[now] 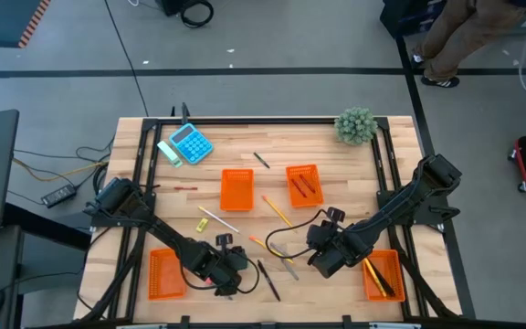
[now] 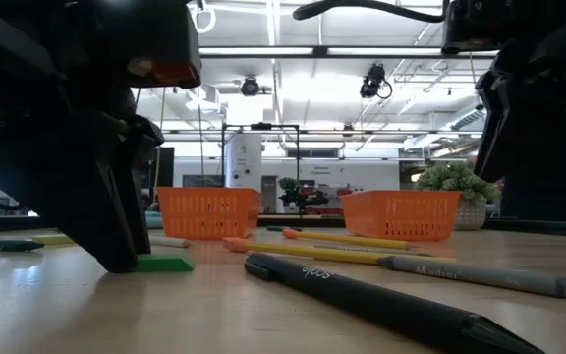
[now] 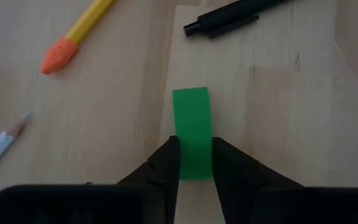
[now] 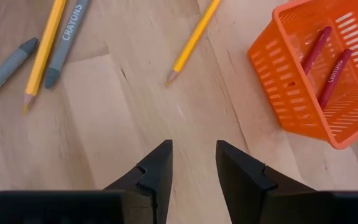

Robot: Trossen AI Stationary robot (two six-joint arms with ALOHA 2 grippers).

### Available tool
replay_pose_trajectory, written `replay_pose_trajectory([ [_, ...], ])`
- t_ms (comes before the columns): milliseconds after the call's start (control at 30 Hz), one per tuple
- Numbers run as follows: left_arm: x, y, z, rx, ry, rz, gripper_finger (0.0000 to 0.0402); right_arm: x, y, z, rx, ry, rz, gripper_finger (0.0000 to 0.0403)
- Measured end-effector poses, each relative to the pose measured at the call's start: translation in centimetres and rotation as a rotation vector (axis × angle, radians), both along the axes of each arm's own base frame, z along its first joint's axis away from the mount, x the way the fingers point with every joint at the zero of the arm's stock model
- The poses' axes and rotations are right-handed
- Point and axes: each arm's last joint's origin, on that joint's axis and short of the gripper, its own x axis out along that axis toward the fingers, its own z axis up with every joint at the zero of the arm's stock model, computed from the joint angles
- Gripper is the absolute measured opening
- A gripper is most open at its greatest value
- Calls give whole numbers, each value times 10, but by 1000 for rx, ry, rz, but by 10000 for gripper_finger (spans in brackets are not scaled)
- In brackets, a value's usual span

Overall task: Sort crayons/erasers/pens/pencils in bins
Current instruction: Put the green eraser into the top left orange bin

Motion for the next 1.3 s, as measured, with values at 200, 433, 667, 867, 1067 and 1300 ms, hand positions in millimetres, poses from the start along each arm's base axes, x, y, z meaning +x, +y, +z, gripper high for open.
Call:
replay_pose_trajectory([
  [200, 0, 0, 0, -5, -6, 14, 85, 0, 0, 0, -1, 6, 10, 129],
  [433, -2, 4, 10, 36, -35, 5, 91, 0, 0, 0, -1, 6, 10, 129],
  [667, -4, 17, 42, 68, -97, 17, 84, 0, 0, 0, 0, 5, 10, 129],
  [867, -7, 50, 69, 193, -108, 83, 87, 0, 0, 0, 2, 2, 10, 129],
  [1067, -6, 91, 97, 254, -115, 124, 84, 1, 1, 0, 3, 0, 10, 129],
  [1300, -8, 141, 123, 312, -119, 167, 85, 0, 1, 0, 5, 3, 13, 129],
])
